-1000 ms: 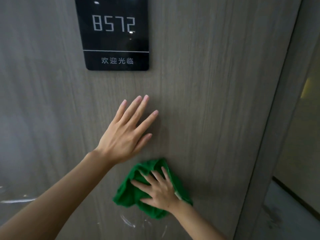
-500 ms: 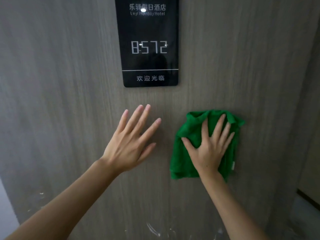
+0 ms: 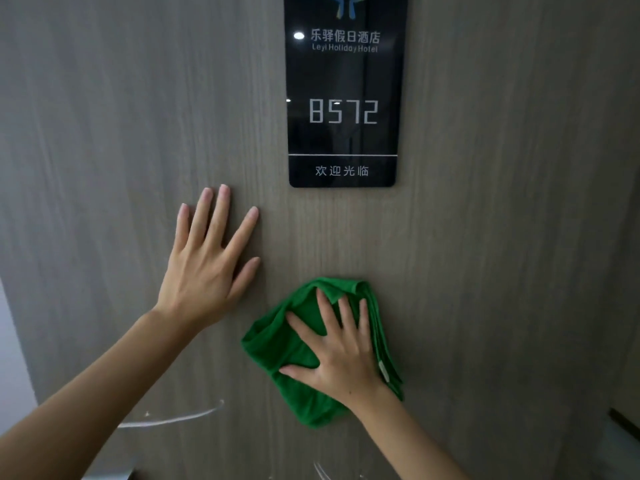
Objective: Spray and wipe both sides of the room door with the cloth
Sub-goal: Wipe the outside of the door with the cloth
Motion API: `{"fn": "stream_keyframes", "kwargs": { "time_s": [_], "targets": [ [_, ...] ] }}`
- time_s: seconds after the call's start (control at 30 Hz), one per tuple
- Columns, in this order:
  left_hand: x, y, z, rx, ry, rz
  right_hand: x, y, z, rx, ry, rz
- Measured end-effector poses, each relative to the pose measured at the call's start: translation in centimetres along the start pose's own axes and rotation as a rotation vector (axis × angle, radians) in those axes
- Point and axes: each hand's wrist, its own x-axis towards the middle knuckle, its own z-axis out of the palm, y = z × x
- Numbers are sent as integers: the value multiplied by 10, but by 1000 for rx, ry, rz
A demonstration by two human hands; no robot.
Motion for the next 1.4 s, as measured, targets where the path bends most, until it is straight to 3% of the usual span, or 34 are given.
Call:
{"fn": "stream_keyframes", "kwargs": {
  "time_s": [0.23,0.5,0.63,0.83,0.93,1.1,1.4],
  "targets": [
    [-2,-10,14,-2,53,60,15,31,-9,-34,117,311],
    [-9,-24,-3,-124,-39,136,41,-7,-13,-4,94,477],
    [-12,-37,0,-62,-63,215,45,-11,-18,-9,24,473],
    [-13,-35,-1,-96,-55,197,44,-4,-58,-170,-101,391],
    [-12,-35,-7,-109,-78,202,52,-4,-69,-143,-68,399],
    [-13,-32,-14,-108,-131,174,65,-14,-64,110,56,580],
    [-23,-43,-34,-129,-135,147,86,-33,-20,60,107,677]
  ]
}}
